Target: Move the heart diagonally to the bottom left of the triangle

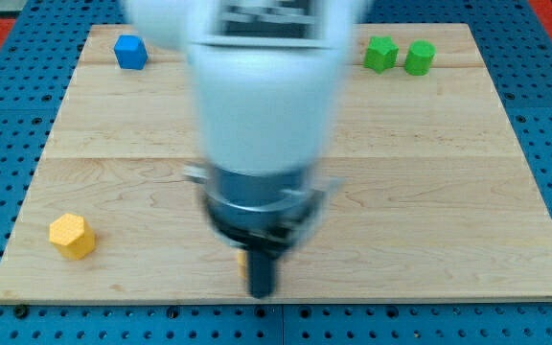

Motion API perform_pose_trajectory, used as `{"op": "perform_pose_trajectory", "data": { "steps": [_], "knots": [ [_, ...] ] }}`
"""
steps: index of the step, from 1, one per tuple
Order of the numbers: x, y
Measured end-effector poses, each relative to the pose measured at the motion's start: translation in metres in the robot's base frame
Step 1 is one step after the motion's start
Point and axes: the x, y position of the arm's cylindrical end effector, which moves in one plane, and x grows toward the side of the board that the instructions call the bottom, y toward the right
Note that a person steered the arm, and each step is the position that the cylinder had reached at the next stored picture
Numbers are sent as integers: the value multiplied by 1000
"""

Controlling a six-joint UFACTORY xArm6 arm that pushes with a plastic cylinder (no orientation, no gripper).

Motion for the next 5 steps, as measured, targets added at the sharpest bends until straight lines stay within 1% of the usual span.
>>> {"op": "perform_pose_trajectory", "data": {
  "steps": [1,2,3,4,5],
  "knots": [
    [-58,-5],
    [-94,-18],
    [-125,-45],
    [-141,-80],
    [-154,-132]
  ]
}}
